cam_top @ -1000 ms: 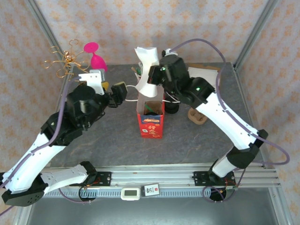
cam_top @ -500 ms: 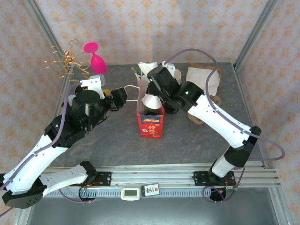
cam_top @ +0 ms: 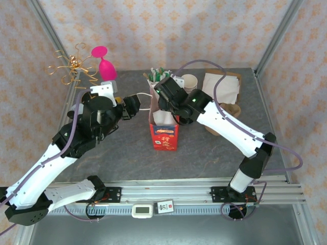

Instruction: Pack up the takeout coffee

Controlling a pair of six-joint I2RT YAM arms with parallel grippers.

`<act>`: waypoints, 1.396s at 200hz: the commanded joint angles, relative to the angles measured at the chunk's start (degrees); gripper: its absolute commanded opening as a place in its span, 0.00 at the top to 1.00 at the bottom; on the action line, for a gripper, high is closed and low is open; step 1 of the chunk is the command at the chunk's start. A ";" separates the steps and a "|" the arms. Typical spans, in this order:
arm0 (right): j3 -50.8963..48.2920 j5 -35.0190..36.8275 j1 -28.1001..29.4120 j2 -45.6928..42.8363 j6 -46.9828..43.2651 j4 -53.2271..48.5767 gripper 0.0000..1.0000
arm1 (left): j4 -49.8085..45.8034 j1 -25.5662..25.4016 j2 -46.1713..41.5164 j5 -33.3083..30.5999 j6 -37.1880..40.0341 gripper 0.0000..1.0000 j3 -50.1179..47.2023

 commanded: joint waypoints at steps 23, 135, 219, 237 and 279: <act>6.31 -1.73 -3.65 1.87 -4.09 -2.77 0.51 | 0.07 0.57 0.92 0.36 0.92 0.26 2.32; 14.13 -0.33 -6.00 13.68 -10.91 -8.77 0.70 | 0.54 1.17 0.57 0.20 1.67 0.26 1.57; 16.11 -7.22 -14.61 2.39 -11.11 -2.67 0.54 | 1.79 1.20 3.04 7.86 2.02 0.26 4.52; 7.60 -11.46 -21.89 -3.13 -10.67 1.44 0.51 | 2.42 1.15 4.68 10.11 2.95 0.26 5.39; -19.11 -17.82 -43.55 -16.22 -8.43 13.71 0.37 | 4.28 1.17 9.10 12.29 6.57 0.25 7.10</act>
